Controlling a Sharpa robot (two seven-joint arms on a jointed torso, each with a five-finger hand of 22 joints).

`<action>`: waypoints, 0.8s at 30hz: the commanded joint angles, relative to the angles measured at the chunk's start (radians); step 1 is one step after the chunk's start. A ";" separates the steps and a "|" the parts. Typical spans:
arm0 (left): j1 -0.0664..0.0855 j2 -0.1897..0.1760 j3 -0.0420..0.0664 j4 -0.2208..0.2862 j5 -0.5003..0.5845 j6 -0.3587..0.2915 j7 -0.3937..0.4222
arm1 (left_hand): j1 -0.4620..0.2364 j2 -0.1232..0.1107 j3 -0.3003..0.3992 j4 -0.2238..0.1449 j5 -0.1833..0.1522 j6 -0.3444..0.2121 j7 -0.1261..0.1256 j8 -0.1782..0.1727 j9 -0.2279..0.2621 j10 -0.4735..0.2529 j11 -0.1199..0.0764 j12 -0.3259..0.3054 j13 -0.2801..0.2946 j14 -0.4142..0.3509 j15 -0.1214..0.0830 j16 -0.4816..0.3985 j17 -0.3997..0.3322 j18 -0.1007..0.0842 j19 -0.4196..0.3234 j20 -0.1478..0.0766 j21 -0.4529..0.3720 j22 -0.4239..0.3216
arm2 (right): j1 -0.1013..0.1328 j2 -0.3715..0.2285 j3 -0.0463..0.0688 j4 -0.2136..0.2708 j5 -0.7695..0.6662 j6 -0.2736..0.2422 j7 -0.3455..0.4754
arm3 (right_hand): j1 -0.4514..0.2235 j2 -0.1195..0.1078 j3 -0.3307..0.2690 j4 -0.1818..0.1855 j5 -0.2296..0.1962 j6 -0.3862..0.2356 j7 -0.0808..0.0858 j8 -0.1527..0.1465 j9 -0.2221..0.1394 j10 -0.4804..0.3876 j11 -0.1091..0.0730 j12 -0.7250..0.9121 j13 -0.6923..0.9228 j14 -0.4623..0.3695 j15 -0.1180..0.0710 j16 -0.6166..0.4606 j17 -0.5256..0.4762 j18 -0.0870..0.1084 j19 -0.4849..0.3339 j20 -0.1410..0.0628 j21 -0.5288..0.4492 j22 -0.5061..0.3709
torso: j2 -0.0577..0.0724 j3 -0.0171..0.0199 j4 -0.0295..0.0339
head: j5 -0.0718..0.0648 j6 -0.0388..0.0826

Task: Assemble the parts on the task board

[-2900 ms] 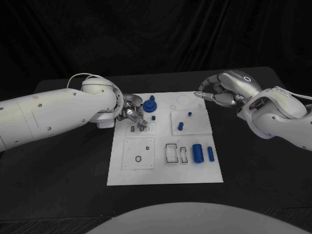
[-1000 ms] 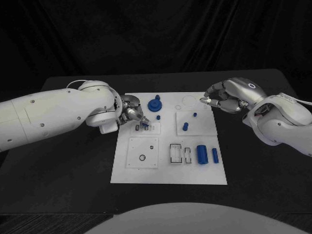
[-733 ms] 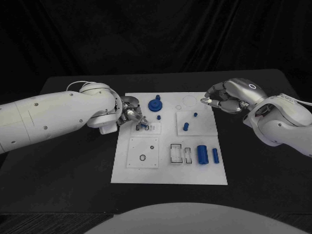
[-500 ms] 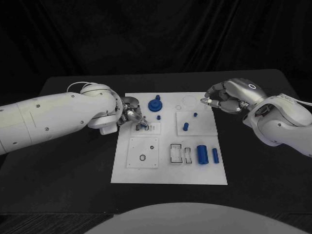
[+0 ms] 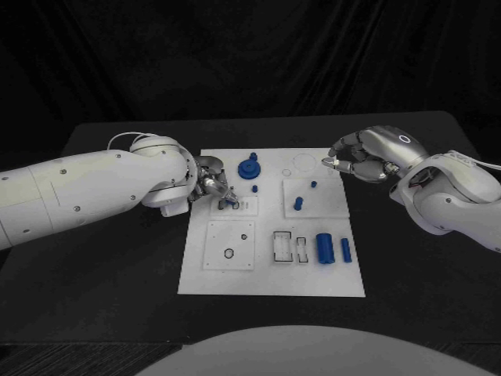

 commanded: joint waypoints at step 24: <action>-0.017 0.006 0.001 0.002 -0.004 0.011 0.013 | 0.002 0.008 0.020 -0.023 0.006 0.004 -0.013 -0.003 0.002 0.102 -0.005 0.003 0.263 0.106 -0.004 0.003 0.263 0.011 -0.001 -0.001 -0.004 0.108 | -0.003 -0.002 0.001 0.001 -0.002 0.001 -0.013 | 0.013 -0.004 0.006 -0.001 0.004 0.005 -0.005 -0.003 -0.001 0.105 0.000 0.004 0.263 0.085 0.001 -0.004 0.171 -0.014 0.036 0.004 -0.004 0.210 | 0.000 0.0000 -0.0006 | 0.000 0.000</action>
